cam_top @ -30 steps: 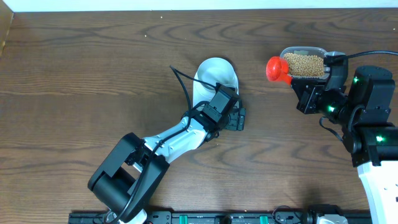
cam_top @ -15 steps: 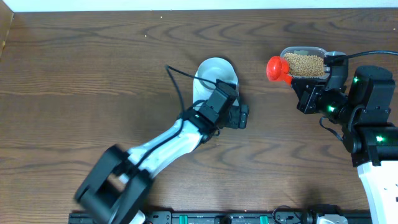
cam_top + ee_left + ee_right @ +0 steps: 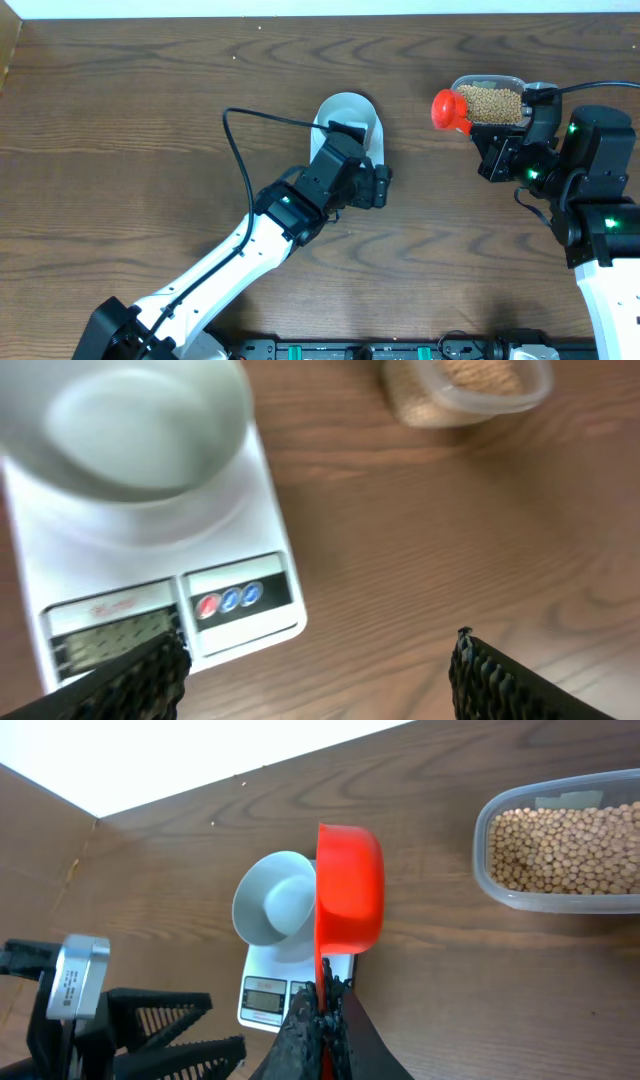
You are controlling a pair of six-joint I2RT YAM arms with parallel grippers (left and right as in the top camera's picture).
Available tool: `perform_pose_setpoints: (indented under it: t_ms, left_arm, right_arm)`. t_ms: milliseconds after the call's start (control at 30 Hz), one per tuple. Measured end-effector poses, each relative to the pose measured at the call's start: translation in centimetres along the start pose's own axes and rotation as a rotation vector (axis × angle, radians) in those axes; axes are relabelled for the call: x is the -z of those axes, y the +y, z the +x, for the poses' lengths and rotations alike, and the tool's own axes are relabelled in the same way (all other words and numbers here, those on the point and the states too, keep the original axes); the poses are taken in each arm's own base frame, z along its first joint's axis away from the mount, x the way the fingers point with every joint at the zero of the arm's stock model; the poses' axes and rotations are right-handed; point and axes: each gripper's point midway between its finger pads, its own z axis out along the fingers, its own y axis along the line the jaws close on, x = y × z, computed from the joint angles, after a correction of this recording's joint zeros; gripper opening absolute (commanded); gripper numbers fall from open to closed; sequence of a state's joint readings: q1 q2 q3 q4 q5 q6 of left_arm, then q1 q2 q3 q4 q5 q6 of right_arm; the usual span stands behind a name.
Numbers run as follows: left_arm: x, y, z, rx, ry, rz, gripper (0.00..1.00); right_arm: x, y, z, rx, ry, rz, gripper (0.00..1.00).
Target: Scoop item into bowl and weigh 50g on scale
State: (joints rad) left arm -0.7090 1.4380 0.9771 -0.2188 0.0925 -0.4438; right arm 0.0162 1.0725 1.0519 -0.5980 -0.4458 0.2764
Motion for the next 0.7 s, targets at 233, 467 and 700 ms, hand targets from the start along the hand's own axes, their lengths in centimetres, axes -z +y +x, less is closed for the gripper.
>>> perform_pose_setpoints:
  t_ms: [233,467,700]
  left_arm:
    - [0.3,4.2,-1.8,0.068,-0.041,-0.095,0.85]
    - [0.9,7.9,-3.3,0.135,-0.076,-0.169,0.85]
    - [1.0,8.8,-1.4,0.148,0.001,-0.202,0.85]
  right_arm:
    - [0.0,-0.6,-0.2,0.003,-0.010,0.035,0.01]
    - [0.0,-1.2,-0.3,0.003,-0.020,0.070,0.01]
    - [0.1,-1.6,-0.3,0.000,-0.019,0.093,0.01]
